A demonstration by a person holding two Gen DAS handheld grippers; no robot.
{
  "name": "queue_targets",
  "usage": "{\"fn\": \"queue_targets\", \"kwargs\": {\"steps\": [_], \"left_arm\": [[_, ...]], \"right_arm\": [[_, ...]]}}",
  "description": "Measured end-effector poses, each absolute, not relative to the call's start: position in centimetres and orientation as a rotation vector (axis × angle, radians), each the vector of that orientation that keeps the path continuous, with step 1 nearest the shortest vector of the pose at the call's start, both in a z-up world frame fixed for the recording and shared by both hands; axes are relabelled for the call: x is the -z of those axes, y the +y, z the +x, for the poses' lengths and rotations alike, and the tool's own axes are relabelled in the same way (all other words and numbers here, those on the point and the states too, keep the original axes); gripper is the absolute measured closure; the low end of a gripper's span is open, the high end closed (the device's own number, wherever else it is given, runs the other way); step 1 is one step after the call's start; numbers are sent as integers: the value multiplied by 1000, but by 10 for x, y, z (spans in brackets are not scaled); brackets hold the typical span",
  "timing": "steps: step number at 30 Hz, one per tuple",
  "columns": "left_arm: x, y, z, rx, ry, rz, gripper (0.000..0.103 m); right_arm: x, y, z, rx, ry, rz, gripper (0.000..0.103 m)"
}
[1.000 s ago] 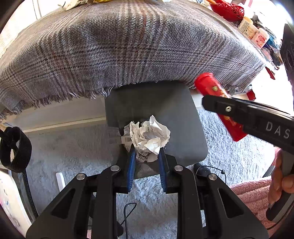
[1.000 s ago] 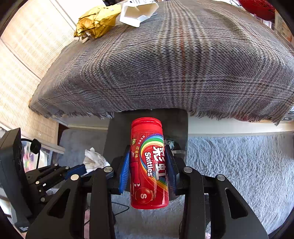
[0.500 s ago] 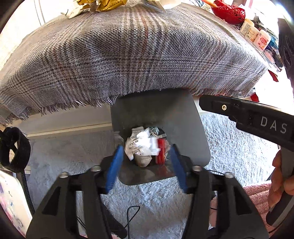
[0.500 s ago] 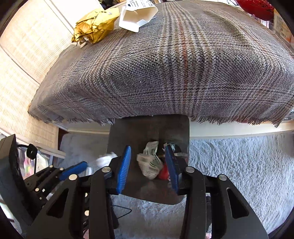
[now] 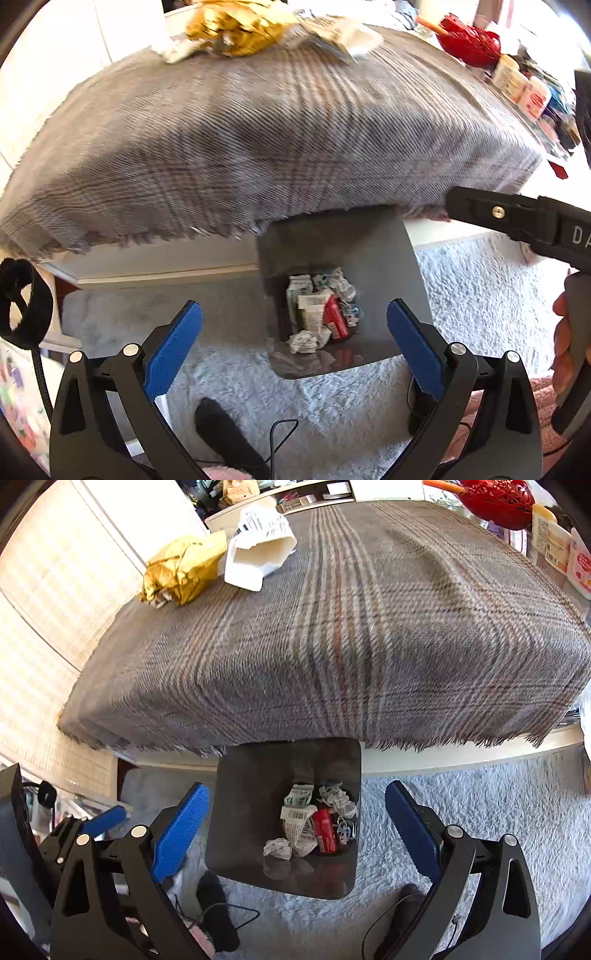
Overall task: Collect trash
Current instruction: 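Raise both grippers back over the table toward the yellow bag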
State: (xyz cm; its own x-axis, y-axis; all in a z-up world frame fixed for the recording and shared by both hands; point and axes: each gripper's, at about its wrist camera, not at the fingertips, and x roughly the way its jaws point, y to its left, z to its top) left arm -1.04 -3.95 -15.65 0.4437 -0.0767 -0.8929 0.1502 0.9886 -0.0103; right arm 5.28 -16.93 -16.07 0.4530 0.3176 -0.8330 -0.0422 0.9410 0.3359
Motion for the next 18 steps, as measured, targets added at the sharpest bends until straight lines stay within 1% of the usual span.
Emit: {"fn": "queue_targets", "kwargs": {"steps": [5,10,18], "left_arm": [[132,-22,-10,102,1018,86,8],[118,5,9,84,1011,-1,8],[86,5,47,69,934,42,8]], "right_arm": [[140,-169,57,-244,1043,269,7],[117,-170,70,-246,996,272,7],[95,-181,108,-213,965,255,7]]}}
